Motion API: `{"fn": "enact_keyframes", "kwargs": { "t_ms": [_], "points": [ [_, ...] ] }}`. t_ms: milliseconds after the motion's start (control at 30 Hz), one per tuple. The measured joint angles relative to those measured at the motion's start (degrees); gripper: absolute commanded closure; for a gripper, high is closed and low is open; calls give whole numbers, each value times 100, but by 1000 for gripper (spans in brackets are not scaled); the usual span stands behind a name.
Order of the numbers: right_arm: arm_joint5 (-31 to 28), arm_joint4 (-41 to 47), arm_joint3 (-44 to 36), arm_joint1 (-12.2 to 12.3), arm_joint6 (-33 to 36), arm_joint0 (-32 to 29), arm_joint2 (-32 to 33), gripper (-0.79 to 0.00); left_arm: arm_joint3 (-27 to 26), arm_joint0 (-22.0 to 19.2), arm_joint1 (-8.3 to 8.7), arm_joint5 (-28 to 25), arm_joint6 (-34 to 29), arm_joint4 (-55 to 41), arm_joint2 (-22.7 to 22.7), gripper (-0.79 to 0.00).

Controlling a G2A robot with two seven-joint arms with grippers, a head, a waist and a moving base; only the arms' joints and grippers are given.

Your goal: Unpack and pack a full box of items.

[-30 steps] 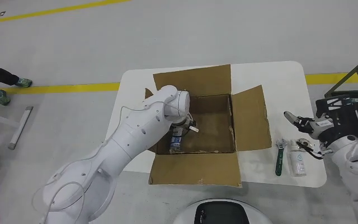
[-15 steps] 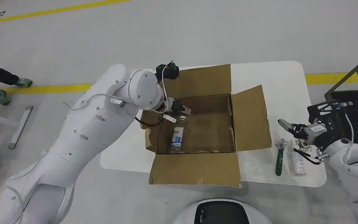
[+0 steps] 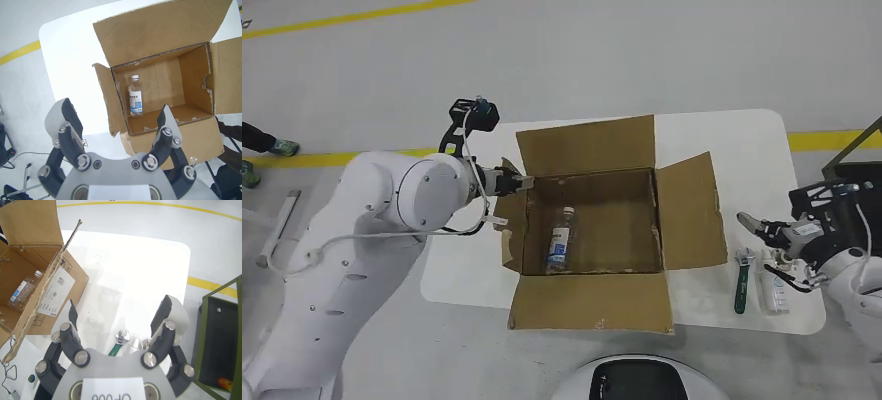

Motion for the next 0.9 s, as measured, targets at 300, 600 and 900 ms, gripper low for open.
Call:
{"fn": "enact_keyframes", "kwargs": {
  "t_ms": [300,600,900],
  "points": [
    [21,-86,-42,9,-46,-35,-100,-785,-1,1,1,0,0,3,-1,-785],
    [12,-169,-80,17,-110,-121,-140,-785,-245,553,91,-670,1262,859,-125,-785],
    [1,-202,-74,20,-183,-182,-217,-785,-385,1565,351,-714,2513,1292,-1128,-785]
  ]
}}
